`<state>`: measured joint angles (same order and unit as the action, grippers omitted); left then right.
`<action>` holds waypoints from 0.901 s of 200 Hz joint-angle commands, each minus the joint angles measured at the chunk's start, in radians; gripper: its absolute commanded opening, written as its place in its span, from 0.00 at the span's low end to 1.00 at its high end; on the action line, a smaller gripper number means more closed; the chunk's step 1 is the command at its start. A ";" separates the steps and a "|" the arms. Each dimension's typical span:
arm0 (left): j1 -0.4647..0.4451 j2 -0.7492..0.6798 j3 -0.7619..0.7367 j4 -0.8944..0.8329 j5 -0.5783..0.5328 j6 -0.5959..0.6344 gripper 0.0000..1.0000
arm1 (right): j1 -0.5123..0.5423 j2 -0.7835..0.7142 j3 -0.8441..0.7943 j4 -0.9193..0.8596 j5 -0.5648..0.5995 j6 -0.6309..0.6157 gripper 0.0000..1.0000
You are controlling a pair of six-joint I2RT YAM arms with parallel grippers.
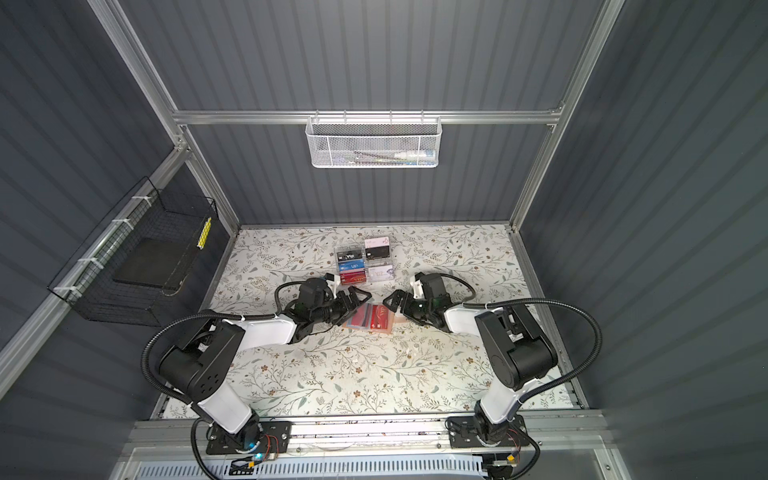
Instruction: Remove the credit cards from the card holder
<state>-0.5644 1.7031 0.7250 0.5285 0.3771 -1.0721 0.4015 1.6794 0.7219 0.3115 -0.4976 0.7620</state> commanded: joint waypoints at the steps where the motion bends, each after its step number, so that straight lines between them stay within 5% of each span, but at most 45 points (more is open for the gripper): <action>1: -0.006 0.038 0.037 0.062 0.045 -0.051 1.00 | 0.004 -0.073 -0.027 0.036 -0.044 -0.029 0.99; 82: 0.006 0.107 0.006 0.150 0.020 -0.113 1.00 | 0.051 0.039 -0.030 0.210 -0.130 0.062 0.99; 180: 0.017 0.102 -0.060 0.195 0.000 -0.132 1.00 | 0.051 0.096 0.002 0.120 -0.133 0.082 0.99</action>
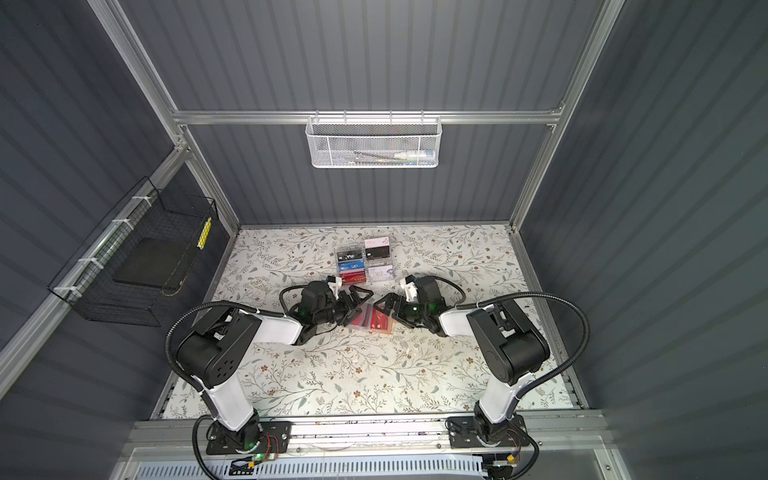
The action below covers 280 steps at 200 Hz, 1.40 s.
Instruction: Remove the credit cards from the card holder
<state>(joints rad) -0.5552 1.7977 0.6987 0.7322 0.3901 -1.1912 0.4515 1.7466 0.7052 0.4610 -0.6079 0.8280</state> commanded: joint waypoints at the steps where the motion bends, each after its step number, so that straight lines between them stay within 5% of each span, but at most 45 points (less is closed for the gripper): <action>1: 0.008 0.007 -0.034 -0.008 -0.014 -0.013 1.00 | 0.001 0.029 0.019 -0.030 -0.023 0.016 0.99; 72: 0.017 0.004 -0.080 0.038 -0.013 -0.032 1.00 | 0.005 0.020 0.025 -0.101 -0.008 0.015 0.99; 280: 0.027 0.037 -0.193 0.187 0.010 -0.075 1.00 | 0.067 0.150 0.028 0.148 -0.114 0.153 0.94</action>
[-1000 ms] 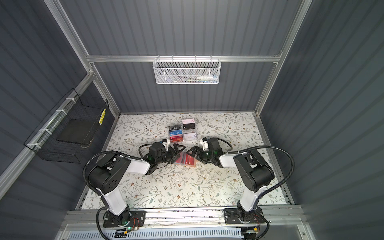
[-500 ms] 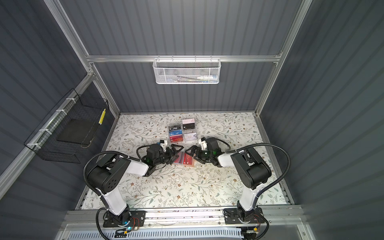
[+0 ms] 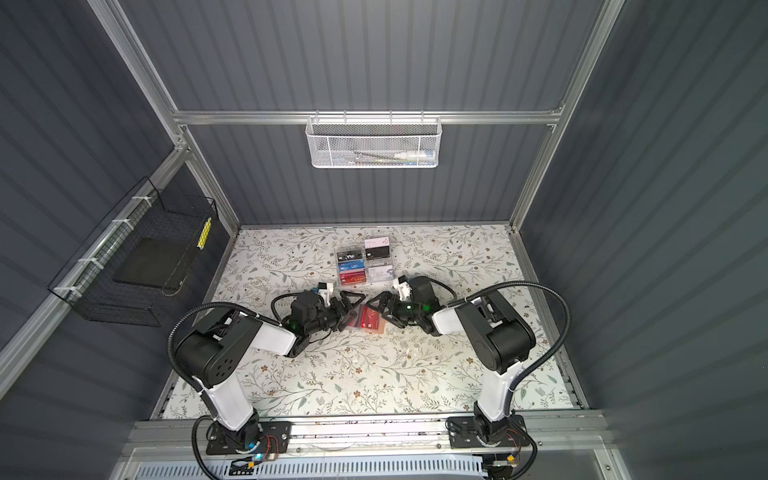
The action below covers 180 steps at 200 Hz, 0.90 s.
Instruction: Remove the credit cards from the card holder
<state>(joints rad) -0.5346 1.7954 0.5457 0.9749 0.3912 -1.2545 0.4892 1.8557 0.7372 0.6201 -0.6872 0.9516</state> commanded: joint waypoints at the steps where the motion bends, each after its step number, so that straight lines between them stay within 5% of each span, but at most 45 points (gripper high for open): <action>1: 0.007 0.040 -0.040 -0.054 0.009 -0.012 1.00 | 0.028 0.041 -0.004 -0.008 -0.036 0.030 0.94; 103: 0.019 0.115 -0.077 0.084 0.044 -0.049 0.99 | 0.032 0.076 0.000 0.034 -0.055 0.059 0.88; 180: 0.021 0.134 -0.095 0.146 0.066 -0.064 0.79 | 0.031 0.080 0.002 0.026 -0.050 0.055 0.80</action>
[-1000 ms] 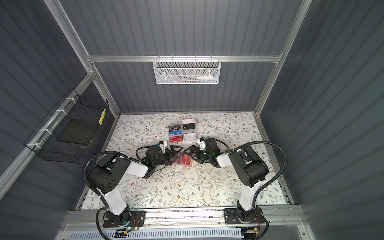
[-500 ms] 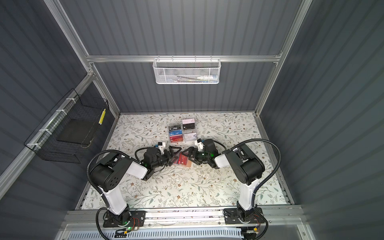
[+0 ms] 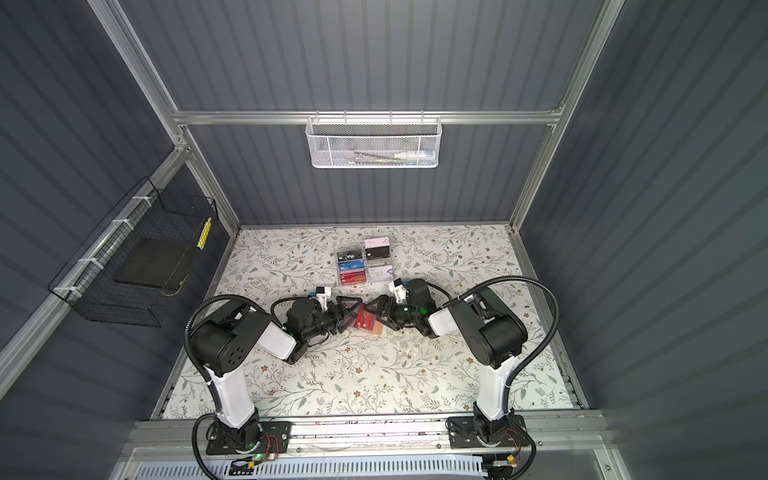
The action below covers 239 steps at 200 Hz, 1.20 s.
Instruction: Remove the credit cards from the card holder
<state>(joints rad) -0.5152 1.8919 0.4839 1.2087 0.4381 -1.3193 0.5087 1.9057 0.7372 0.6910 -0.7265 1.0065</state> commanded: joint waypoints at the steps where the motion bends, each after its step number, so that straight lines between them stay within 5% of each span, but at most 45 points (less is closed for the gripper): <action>1: 0.001 0.037 -0.034 -0.089 0.018 0.000 0.78 | 0.012 0.030 0.003 -0.045 -0.010 0.000 0.80; 69: 0.001 0.012 -0.035 -0.130 0.039 0.036 0.59 | 0.012 0.052 0.007 -0.037 -0.010 0.009 0.74; 127: 0.001 -0.035 -0.009 -0.291 0.066 0.139 0.53 | 0.013 0.055 0.007 -0.033 -0.011 0.011 0.69; 204: 0.001 -0.121 0.033 -0.500 0.053 0.283 0.33 | 0.012 0.062 0.012 -0.036 -0.011 0.009 0.66; 239: 0.000 -0.192 0.064 -0.620 0.035 0.363 0.33 | 0.013 0.067 0.015 -0.040 -0.010 0.007 0.65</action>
<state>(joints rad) -0.5152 1.7481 0.5232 0.7479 0.4923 -1.0546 0.5095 1.9385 0.7464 0.7067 -0.7380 1.0142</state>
